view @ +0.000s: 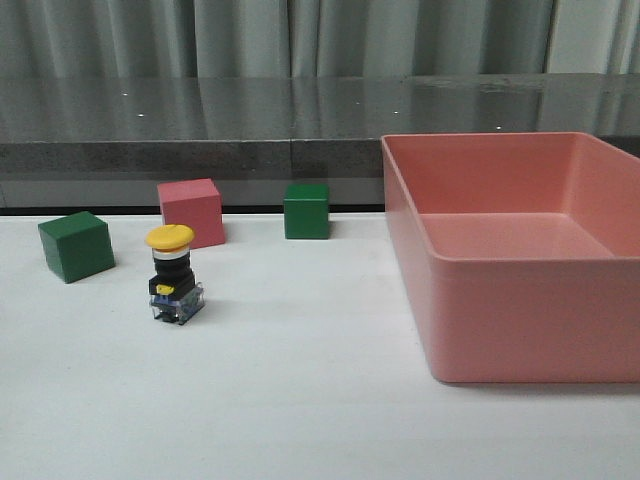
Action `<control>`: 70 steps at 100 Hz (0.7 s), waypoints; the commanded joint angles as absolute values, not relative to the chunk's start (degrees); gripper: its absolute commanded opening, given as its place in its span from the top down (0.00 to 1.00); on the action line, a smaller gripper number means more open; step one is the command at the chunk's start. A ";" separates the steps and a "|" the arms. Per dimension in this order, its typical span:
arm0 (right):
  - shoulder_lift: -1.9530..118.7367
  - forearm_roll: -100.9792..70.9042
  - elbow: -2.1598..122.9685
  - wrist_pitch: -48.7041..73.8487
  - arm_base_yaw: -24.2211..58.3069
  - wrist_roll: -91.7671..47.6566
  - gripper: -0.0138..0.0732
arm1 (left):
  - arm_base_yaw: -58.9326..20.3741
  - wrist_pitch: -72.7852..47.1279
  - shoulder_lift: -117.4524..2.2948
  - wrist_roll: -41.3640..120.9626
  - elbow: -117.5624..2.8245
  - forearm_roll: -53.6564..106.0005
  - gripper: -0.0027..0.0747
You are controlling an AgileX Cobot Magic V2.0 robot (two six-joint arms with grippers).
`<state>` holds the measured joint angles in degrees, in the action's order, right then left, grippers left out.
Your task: Place and stand button with both arms
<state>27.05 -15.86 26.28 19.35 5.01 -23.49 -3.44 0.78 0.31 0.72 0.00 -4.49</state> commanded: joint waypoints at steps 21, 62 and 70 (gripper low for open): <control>26.78 -15.61 26.81 14.75 4.78 -23.70 0.91 | -3.19 5.59 1.97 0.00 2.58 -3.92 0.99; 9.30 -2.77 9.75 2.80 4.84 -3.02 0.91 | -3.19 5.59 1.97 0.00 2.58 -3.92 0.99; 5.21 -2.64 6.38 1.66 4.88 -1.58 0.91 | -3.19 5.59 1.97 0.00 2.58 -3.92 0.99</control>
